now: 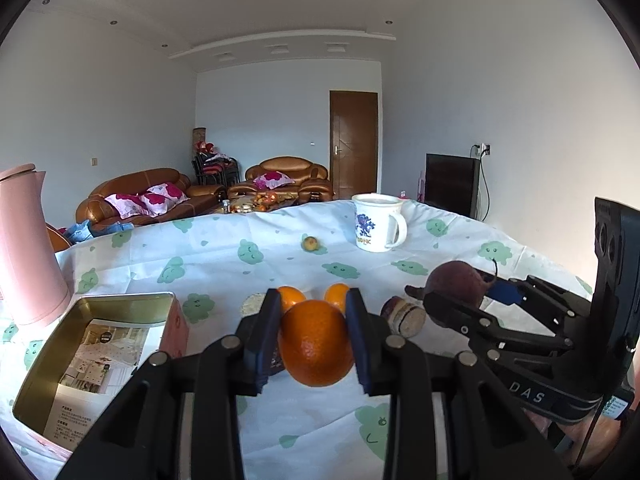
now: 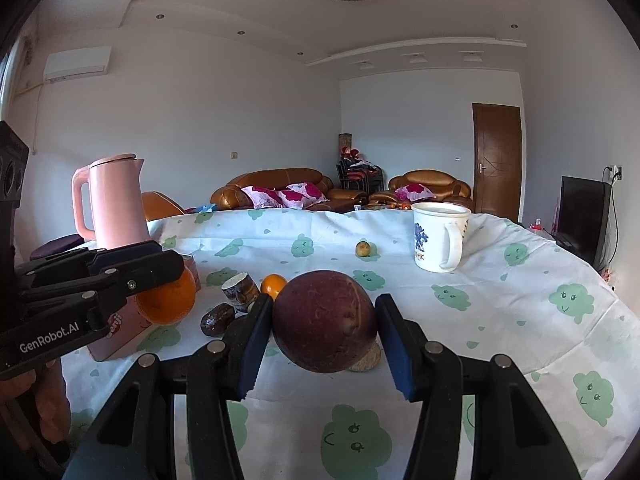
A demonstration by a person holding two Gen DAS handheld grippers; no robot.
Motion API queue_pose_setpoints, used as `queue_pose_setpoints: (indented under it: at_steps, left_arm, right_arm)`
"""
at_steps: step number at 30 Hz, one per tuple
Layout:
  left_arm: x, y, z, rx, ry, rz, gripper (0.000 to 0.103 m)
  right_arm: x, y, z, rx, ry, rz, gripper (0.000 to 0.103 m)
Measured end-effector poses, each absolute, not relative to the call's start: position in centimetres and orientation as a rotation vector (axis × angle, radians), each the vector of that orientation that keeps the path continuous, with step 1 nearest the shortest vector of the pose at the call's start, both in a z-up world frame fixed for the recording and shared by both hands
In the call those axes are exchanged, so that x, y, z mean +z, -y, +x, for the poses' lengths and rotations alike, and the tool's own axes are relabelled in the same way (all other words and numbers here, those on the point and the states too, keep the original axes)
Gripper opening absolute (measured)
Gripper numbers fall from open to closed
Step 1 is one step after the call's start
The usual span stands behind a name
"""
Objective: Organize fruits
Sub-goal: 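Lift and carry the dark red fruit and the orange toward the gold tin box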
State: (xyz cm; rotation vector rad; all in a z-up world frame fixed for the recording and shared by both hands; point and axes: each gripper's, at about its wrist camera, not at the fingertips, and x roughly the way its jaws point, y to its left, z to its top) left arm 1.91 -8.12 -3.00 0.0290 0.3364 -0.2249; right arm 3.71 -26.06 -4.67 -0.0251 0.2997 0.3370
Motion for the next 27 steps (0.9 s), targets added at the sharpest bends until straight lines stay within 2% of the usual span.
queue_pose_setpoints:
  at_steps: [27]
  left_arm:
    - [-1.8,1.0,1.5,-0.085,-0.329,-0.055,0.034]
  right_arm:
    - [0.0,19.5,5.1,0.508,-0.29,-0.114,0.054]
